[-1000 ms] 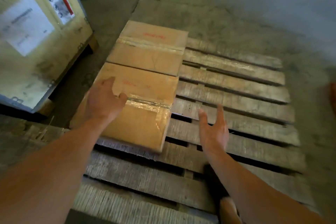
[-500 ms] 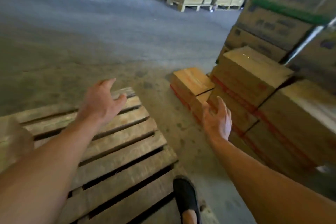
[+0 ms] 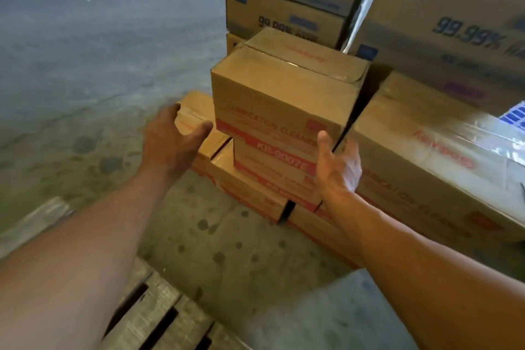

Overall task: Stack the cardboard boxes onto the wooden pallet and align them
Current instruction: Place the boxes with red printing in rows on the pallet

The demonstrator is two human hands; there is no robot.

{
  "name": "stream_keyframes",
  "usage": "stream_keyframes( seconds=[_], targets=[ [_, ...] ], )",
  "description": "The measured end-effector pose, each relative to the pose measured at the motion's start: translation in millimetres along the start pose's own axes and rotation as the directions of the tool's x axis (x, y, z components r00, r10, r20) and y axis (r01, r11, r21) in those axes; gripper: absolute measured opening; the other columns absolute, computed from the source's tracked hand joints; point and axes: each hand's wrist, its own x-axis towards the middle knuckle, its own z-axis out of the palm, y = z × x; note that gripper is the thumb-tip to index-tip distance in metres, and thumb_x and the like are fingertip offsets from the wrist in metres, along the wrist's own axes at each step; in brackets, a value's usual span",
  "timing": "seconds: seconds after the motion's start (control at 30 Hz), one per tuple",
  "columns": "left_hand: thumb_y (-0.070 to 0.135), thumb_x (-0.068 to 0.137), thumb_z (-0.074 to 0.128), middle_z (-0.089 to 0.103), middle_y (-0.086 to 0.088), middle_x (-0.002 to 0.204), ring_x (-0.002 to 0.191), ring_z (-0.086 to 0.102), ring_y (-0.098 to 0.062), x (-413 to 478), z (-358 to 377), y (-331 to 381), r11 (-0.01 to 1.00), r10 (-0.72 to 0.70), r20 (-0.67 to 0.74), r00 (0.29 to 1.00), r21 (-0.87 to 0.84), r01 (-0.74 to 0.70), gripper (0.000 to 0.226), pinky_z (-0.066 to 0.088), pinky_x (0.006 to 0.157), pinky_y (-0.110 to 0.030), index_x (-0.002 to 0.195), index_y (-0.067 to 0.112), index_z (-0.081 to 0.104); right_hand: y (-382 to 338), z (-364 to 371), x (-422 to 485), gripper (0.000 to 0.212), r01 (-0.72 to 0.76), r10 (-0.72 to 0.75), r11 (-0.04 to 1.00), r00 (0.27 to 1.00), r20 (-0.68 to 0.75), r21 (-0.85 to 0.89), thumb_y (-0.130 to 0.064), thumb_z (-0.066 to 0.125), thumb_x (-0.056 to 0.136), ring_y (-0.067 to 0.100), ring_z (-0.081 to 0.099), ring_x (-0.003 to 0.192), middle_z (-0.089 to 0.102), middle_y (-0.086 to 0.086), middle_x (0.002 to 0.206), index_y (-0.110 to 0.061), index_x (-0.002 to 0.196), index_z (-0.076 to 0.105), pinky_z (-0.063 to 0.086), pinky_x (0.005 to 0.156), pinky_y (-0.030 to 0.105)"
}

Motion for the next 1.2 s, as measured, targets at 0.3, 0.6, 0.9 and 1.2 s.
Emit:
stream_keyframes(
  seconds=[0.3, 0.6, 0.9, 1.2],
  targets=[
    [0.057, 0.078, 0.076, 0.018, -0.009, 0.167, 0.148, 0.027, -0.034, 148.2, 75.9, 39.1, 0.902, -0.221, 0.154, 0.963, -0.342, 0.262, 0.112, 0.033, 0.115, -0.055, 0.161, 0.018, 0.011, -25.2, 73.5, 62.8, 0.091, -0.246, 0.299, 0.931, 0.938, -0.177, 0.269, -0.062, 0.062, 0.089, 0.032, 0.044, 0.137, 0.039, 0.010, 0.156, -0.022, 0.158, 0.018, 0.037, 0.103, 0.035],
    [0.036, 0.076, 0.085, 0.049, -0.001, 0.128, 0.116, 0.052, -0.029, 186.8, 102.2, 39.2, 0.720, -0.304, 0.325, 0.896, -0.538, 0.439, 0.081, 0.050, 0.096, -0.063, 0.141, 0.026, 0.038, -23.0, 85.2, 86.2, 0.079, -0.230, 0.328, 0.901, 0.917, -0.229, 0.369, -0.067, 0.067, 0.082, 0.025, 0.060, 0.118, 0.060, 0.001, 0.136, -0.028, 0.145, 0.042, 0.049, 0.099, 0.039],
    [0.032, 0.080, 0.083, 0.054, 0.011, 0.111, 0.098, 0.058, -0.012, 111.1, 29.8, 7.1, 0.717, -0.273, 0.154, 0.950, -0.625, 0.307, 0.065, 0.056, 0.086, -0.046, 0.131, 0.029, 0.043, -14.6, 68.5, 26.2, 0.067, -0.110, 0.145, 0.950, 0.984, -0.101, 0.294, -0.063, 0.068, 0.083, 0.021, 0.059, 0.114, 0.060, -0.006, 0.119, -0.027, 0.137, 0.048, 0.049, 0.098, 0.041],
    [0.023, 0.080, 0.083, 0.060, 0.012, 0.106, 0.090, 0.061, -0.009, -87.5, -124.2, -67.9, 0.636, -0.426, 0.006, 0.905, -0.709, 0.305, 0.055, 0.056, 0.087, -0.053, 0.120, 0.029, 0.047, -5.6, 24.1, -134.7, 0.090, -0.063, -0.020, 0.953, 0.962, 0.273, 0.295, -0.071, 0.075, 0.071, 0.029, 0.053, 0.123, 0.053, 0.002, 0.134, -0.036, 0.146, 0.039, 0.048, 0.101, 0.055]
  ],
)
